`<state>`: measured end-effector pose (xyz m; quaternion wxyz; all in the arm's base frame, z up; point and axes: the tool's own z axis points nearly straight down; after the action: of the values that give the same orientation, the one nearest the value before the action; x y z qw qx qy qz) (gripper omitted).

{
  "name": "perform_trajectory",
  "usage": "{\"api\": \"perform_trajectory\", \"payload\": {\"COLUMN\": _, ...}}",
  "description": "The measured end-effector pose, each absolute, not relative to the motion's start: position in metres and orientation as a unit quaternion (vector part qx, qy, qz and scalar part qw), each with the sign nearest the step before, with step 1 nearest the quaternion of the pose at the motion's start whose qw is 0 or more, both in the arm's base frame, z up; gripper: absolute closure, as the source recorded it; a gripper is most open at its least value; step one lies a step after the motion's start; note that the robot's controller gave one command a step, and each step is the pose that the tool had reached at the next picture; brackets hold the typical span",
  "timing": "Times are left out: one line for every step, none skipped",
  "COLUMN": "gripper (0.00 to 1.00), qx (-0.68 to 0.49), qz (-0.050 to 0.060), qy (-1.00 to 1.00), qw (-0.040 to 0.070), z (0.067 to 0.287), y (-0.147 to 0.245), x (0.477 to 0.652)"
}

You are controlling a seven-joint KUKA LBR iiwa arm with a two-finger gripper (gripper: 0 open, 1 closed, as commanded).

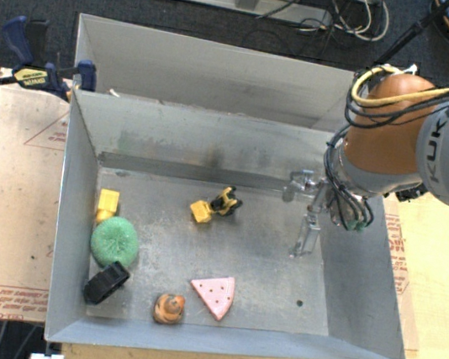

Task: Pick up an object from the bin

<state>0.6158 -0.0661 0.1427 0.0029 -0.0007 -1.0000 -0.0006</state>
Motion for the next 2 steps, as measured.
{"api": "perform_trajectory", "payload": {"gripper": 0.00, "qx": 0.000, "qz": 0.000, "qy": -1.000, "qw": -0.001, "z": 0.147, "y": -0.066, "x": 0.618}}
{"api": "perform_trajectory", "payload": {"gripper": 0.00, "qx": -0.006, "qz": 0.001, "qy": -1.000, "qw": -0.004, "z": 0.121, "y": -0.031, "x": 0.638}}
